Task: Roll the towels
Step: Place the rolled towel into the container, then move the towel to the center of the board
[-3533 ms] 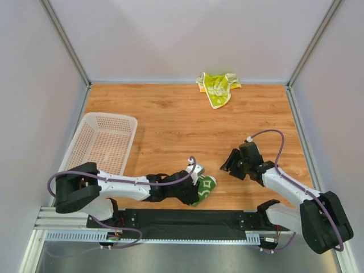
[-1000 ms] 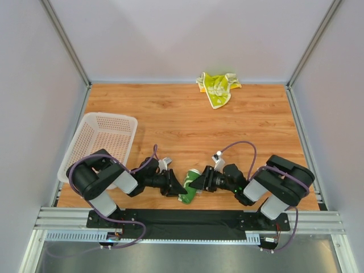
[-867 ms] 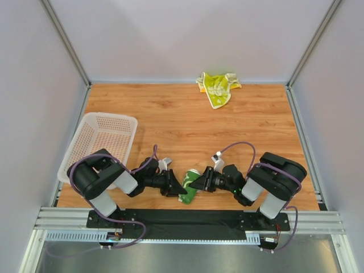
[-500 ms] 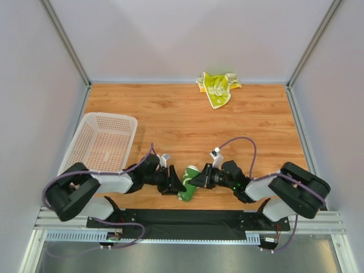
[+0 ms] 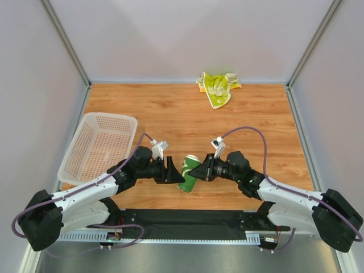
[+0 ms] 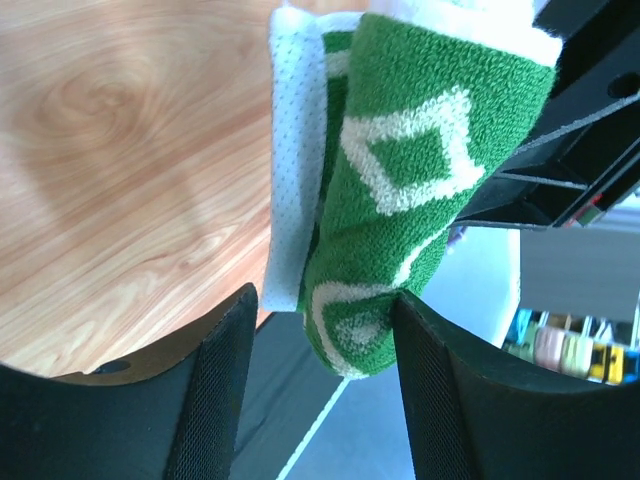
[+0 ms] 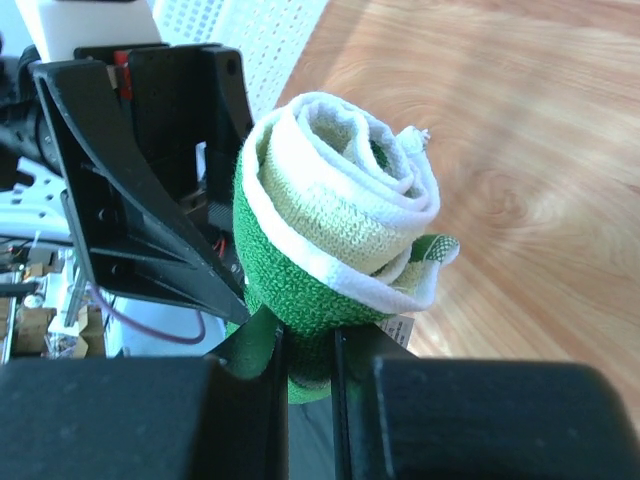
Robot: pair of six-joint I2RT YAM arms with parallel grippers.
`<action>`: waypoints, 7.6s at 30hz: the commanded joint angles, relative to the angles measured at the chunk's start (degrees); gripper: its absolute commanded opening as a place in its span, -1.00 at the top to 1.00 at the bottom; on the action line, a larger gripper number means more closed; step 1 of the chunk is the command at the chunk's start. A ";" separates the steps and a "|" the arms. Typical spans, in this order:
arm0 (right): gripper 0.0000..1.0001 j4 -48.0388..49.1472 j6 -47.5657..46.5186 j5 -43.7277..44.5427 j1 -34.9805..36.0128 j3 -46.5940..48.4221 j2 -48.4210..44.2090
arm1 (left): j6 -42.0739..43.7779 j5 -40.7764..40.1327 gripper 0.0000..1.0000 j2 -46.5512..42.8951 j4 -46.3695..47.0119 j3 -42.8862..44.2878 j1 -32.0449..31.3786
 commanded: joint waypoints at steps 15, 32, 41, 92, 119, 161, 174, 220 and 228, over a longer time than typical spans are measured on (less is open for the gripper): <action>0.99 22.58 13.98 -22.29 -2.95 -0.04 -5.01 | 5.40 3.39 -0.26 -4.91 7.15 -0.65 0.02; 0.99 22.97 15.05 -22.31 -2.95 0.83 -5.79 | 5.84 -0.12 1.00 -9.03 0.30 0.67 0.02; -0.33 -8.73 0.99 -11.69 -2.95 8.04 -10.98 | 8.21 -6.63 1.00 -14.67 -12.62 6.46 0.10; -0.41 -38.83 -10.09 -0.42 -3.04 14.64 -16.17 | -5.32 -20.69 1.00 4.14 -16.06 12.10 61.10; -0.40 -46.21 -9.39 3.45 -3.03 13.67 -21.18 | -19.74 -14.37 1.00 28.22 26.21 6.21 61.10; -0.40 -53.95 -14.22 9.25 -3.12 20.69 -22.94 | -12.63 -11.46 -0.46 14.63 1.28 13.66 61.10; -0.55 -54.66 -22.04 15.69 -12.15 38.52 -7.32 | 14.35 -11.57 -0.45 -10.27 -20.60 25.27 55.58; 0.08 -51.93 -13.08 6.18 -43.82 111.84 88.68 | 28.87 -16.12 -0.87 -18.01 -43.47 23.17 21.29; 1.00 -49.56 -12.82 2.49 -43.46 100.56 82.46 | 28.87 -16.03 -0.84 -18.19 -43.74 23.00 21.29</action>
